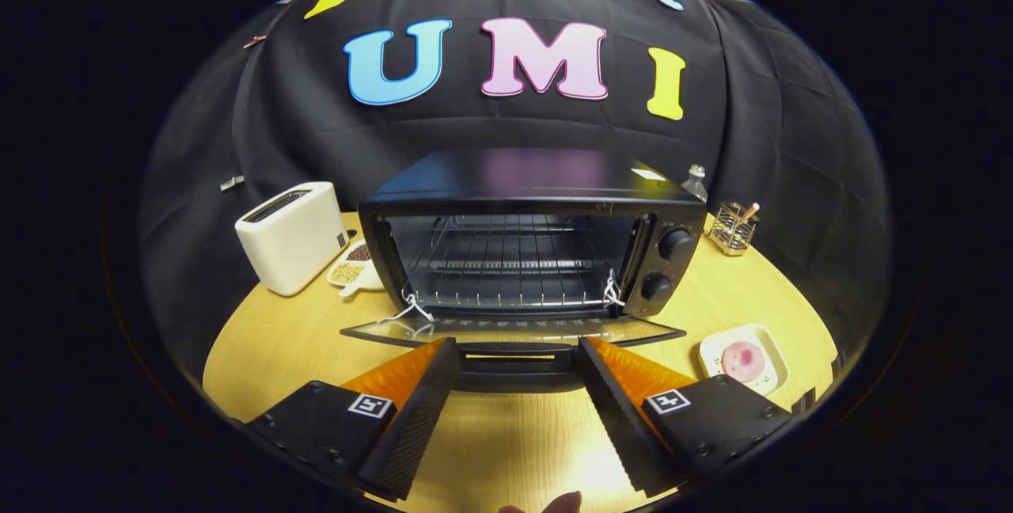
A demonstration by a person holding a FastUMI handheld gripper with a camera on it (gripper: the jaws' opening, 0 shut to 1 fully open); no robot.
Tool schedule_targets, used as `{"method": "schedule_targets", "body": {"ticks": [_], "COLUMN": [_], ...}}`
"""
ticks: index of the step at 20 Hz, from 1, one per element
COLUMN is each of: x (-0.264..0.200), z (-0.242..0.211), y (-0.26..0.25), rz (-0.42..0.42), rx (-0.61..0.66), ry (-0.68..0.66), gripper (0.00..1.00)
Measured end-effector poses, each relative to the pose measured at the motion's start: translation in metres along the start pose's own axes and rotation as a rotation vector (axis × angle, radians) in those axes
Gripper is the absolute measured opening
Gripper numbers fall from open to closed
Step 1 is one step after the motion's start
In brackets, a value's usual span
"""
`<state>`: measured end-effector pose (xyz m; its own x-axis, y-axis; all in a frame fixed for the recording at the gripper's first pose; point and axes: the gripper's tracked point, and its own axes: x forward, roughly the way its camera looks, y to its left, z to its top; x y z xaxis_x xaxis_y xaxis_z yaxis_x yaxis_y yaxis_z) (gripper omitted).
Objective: Open the toaster oven, put the food inside, and close the toaster oven door.
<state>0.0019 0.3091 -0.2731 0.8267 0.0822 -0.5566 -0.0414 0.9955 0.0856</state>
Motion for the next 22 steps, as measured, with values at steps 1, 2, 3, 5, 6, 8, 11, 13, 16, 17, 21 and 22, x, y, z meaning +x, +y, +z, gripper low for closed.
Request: {"method": "schedule_targets", "body": {"ticks": [1, 2, 3, 5, 6, 8, 11, 13, 16, 17, 21, 22], "x": [0.001, 0.001, 0.002, 0.001, 0.005, 0.008, 0.004, 0.0, -0.016, -0.021, -0.036, -0.041], "z": [-0.007, -0.016, -0.025, -0.052, -0.062, -0.071, -0.074, -0.067, -0.04, -0.029, 0.009, 0.015], "y": [0.0, 0.001, 0.001, 0.001, 0.001, -0.003, -0.003, -0.004, -0.02, -0.029, -0.08, -0.092], "rz": [0.0, 0.001, 0.002, 0.006, 0.008, 0.016, 0.041, 0.073, 0.121, 0.132, 0.135, 0.138], "rx": [0.0, -0.001, -0.004, -0.009, -0.016, -0.062, -0.061, -0.06, -0.071, -0.074, -0.066, -0.056], "ry": [0.019, 0.044, 0.078, 0.158, 0.186, 0.211, 0.226, 0.212, 0.156, 0.134, 0.059, 0.052], "gripper": [1.0, 1.0, 1.0, 0.99, 0.99, 1.0, 0.99, 0.99, 0.99, 0.99, 0.99, 0.99]}}
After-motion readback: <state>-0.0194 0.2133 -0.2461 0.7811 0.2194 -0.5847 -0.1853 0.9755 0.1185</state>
